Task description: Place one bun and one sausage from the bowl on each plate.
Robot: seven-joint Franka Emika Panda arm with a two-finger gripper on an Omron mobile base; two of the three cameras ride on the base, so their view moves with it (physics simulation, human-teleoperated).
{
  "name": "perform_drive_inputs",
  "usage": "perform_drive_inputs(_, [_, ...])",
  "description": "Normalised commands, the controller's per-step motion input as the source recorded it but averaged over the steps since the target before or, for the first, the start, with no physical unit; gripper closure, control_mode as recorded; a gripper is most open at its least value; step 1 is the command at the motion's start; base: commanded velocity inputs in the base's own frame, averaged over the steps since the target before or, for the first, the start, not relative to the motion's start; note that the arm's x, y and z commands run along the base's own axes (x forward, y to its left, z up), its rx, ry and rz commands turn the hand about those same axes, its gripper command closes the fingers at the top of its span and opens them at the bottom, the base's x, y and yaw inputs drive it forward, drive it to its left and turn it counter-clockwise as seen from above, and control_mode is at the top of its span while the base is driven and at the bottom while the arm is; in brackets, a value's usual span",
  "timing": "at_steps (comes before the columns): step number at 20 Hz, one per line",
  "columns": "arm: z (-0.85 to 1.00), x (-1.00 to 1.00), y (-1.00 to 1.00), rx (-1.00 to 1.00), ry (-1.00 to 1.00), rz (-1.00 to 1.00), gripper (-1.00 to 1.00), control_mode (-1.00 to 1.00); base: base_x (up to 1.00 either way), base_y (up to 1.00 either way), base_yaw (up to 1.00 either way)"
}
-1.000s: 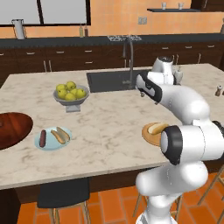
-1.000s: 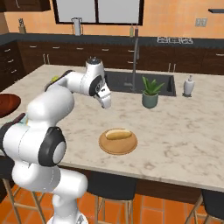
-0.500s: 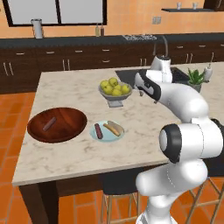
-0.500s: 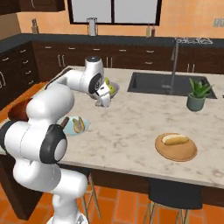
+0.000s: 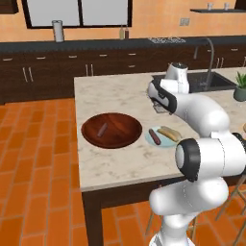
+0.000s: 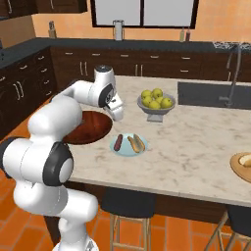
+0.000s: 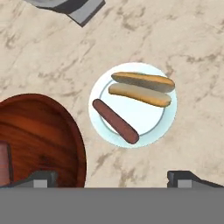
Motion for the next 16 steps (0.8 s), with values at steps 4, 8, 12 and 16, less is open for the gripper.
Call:
perform_drive_inputs(4, [0.0, 0.0, 0.0, 0.0, 0.0, 0.0, -1.0, 1.0, 0.0, 0.91, -0.02])
perform_drive_inputs(8, [0.24, 0.1, 0.19, -0.07, -0.03, 0.0, -1.0, -1.0, 0.0, 0.39, -0.01])
perform_drive_inputs(12, [0.04, 0.69, 0.0, -0.01, 0.0, 0.05, -1.0, -1.0, 0.0, 0.0, 0.0])
perform_drive_inputs(16, [-0.81, 0.54, 0.21, 0.0, 0.0, 0.1, -1.0, -1.0, 0.0, 0.0, 0.0])
